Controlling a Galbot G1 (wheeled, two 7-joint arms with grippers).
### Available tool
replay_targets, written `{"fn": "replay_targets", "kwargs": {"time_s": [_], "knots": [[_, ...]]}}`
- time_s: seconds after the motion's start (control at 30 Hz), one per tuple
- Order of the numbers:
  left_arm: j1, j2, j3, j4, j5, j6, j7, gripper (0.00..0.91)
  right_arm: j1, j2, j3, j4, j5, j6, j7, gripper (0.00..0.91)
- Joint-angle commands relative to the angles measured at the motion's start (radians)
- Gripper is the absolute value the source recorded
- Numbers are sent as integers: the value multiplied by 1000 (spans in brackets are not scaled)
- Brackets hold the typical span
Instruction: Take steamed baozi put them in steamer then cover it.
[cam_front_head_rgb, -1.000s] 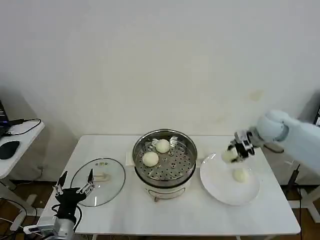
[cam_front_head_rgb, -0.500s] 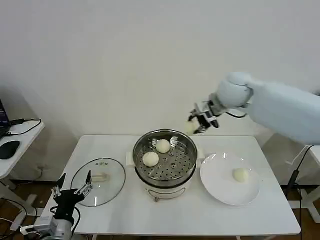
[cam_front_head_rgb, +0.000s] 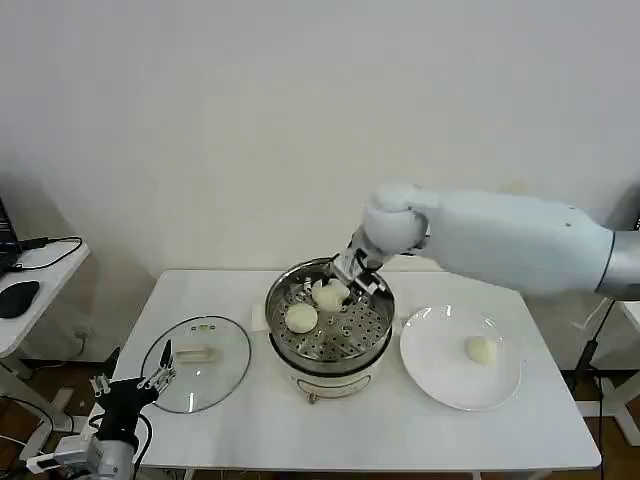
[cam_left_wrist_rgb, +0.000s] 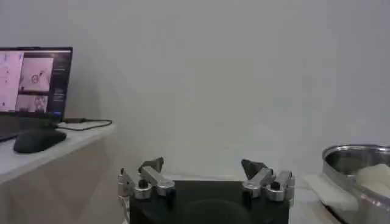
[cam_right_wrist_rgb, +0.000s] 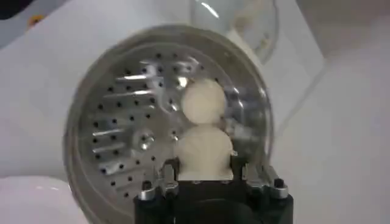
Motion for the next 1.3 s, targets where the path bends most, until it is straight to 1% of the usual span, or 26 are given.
{"fn": "replay_targets", "kwargs": {"time_s": [0.03, 0.17, 0.27, 0.4, 0.53, 0.63, 1.13, 1.17, 1.2, 1.3], "knots": [[5, -7, -18, -3, -7, -2, 2, 907, -23, 65, -69, 19, -135, 162, 12, 564], [14, -13, -26, -5, -8, -7, 5, 907, -32, 56, -83, 39, -173, 183, 9, 564], [17, -15, -31, -5, -9, -9, 6, 907, -44, 36, -102, 63, -167, 177, 8, 564], [17, -16, -32, -9, -9, -8, 6, 907, -54, 12, -109, 81, -205, 187, 11, 564], [14, -21, -29, -13, -8, -7, 5, 907, -57, 24, -105, 56, -243, 211, 26, 564], [13, -23, -24, -13, -7, -8, 6, 907, -56, 33, -101, 45, -258, 219, 26, 564], [9, -24, -21, -12, -5, -7, 6, 907, -55, 33, -104, 63, -243, 222, 27, 564], [9, -24, -21, -12, -5, -7, 7, 907, -55, 32, -105, 65, -244, 223, 28, 867], [10, -25, -21, -12, -5, -7, 7, 907, -55, 32, -105, 68, -247, 223, 36, 907], [11, -25, -21, -11, -5, -7, 7, 907, -50, 28, -105, 79, -251, 225, 34, 907]]}}
